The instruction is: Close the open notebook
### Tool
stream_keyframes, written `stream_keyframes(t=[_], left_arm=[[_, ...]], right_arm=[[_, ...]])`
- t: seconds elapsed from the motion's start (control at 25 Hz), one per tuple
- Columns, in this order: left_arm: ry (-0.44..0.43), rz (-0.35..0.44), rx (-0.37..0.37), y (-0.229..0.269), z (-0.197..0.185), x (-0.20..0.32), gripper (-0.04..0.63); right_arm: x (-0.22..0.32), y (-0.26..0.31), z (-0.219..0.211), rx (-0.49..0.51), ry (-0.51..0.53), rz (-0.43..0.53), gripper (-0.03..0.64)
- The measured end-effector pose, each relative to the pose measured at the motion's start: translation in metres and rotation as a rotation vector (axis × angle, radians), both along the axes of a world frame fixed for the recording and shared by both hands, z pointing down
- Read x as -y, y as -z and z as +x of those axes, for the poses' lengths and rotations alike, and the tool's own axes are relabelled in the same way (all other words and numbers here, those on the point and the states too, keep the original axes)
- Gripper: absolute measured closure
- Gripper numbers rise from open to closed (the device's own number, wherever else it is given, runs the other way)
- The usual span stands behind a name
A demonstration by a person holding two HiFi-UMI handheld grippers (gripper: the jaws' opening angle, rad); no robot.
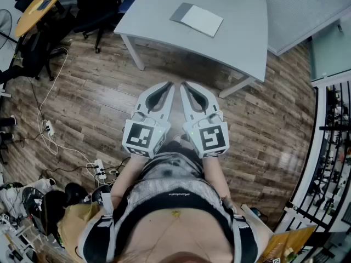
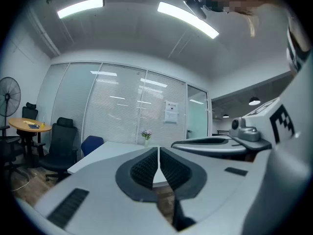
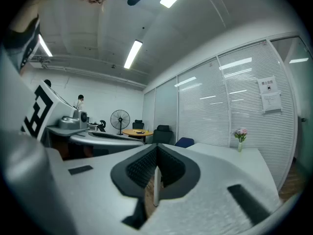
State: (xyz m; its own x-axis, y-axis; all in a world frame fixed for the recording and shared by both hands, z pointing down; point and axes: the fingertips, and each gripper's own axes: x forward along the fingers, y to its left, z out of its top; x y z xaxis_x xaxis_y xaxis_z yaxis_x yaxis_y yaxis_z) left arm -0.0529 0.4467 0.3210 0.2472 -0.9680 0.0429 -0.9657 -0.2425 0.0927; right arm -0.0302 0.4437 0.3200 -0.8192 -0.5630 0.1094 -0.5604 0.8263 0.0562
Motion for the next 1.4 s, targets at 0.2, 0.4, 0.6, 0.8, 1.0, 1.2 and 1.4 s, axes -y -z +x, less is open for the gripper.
stream_keyframes(t=[0.2, 0.4, 0.6, 0.8, 1.0, 1.2, 1.4], left_arm=[[0.007, 0.004, -0.006, 0.000, 0.003, -0.003, 0.580], [-0.004, 0.013, -0.019, 0.001, 0.009, -0.005, 0.578], [-0.006, 0.007, -0.028, 0.001, 0.012, -0.007, 0.577], [-0.005, 0.004, -0.040, 0.000, 0.016, -0.007, 0.557], [-0.008, 0.005, -0.048, -0.003, 0.026, -0.009, 0.534], [-0.008, -0.002, -0.048, -0.007, 0.037, -0.005, 0.529], [-0.009, -0.015, -0.048, -0.009, 0.044, 0.000, 0.526]], right_arm=[[-0.003, 0.002, 0.005, 0.021, -0.004, -0.004, 0.615], [-0.002, 0.004, 0.011, 0.047, -0.012, 0.014, 0.614], [-0.005, 0.003, 0.017, 0.039, -0.026, 0.003, 0.607], [-0.004, 0.002, 0.021, 0.045, -0.013, 0.007, 0.571], [-0.006, -0.001, 0.032, 0.055, -0.007, 0.010, 0.560], [-0.002, -0.005, 0.043, 0.057, -0.003, 0.006, 0.554], [0.002, -0.007, 0.048, 0.058, 0.001, -0.001, 0.554]])
